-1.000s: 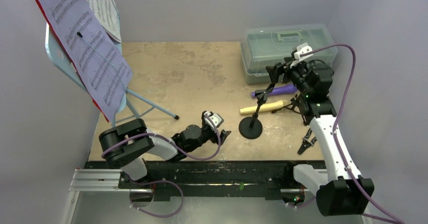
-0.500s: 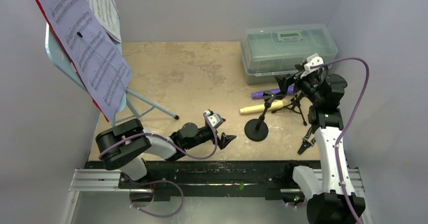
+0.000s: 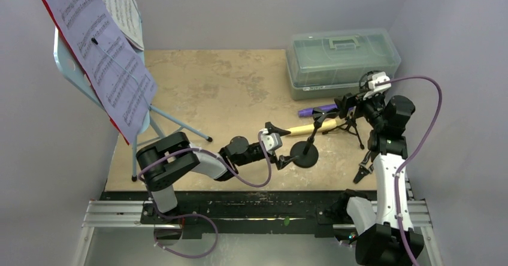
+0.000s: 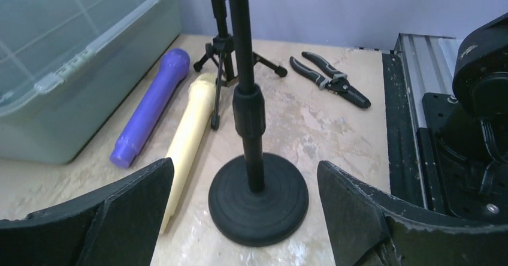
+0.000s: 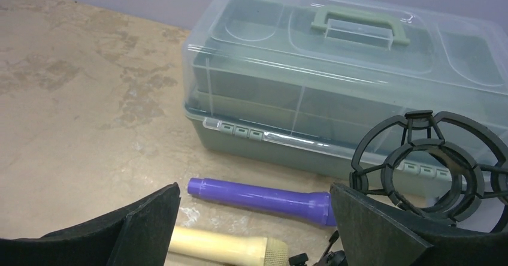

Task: Pack up the instrument practice props
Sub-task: Pick up the microphone stand at the center of the board.

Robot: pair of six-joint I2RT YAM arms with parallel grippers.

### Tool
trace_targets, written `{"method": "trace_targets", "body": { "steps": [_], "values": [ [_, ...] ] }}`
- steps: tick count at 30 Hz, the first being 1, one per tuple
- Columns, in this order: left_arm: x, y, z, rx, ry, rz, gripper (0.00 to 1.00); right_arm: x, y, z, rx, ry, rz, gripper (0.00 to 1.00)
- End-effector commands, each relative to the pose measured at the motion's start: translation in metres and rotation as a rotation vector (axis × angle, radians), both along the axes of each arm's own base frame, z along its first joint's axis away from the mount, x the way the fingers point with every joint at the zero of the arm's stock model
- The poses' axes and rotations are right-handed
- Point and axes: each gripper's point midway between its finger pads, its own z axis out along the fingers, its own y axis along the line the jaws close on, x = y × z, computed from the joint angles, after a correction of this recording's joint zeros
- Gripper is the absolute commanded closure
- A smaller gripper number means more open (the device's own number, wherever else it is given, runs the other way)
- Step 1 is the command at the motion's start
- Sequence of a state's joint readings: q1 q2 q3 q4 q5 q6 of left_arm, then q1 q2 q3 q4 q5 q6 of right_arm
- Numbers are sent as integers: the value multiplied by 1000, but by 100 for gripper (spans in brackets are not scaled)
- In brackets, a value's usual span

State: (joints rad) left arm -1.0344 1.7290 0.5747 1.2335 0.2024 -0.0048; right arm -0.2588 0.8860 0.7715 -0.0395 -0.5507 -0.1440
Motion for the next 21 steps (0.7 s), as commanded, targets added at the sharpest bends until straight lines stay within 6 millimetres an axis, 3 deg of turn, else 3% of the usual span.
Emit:
{"method": "trace_targets", "body": {
  "steps": [1,9,21],
  "values": [
    [2,-27,33,-91,-163,-86,11,-11,2,6,-21,-35,40,1],
    [9,-67,33,-137,-157,-170,17,-24,-3,-4,-37,-18,92,1],
    [12,-88,21,-148,-47,-209,52,-28,4,-12,-50,-3,158,1]
  ]
}}
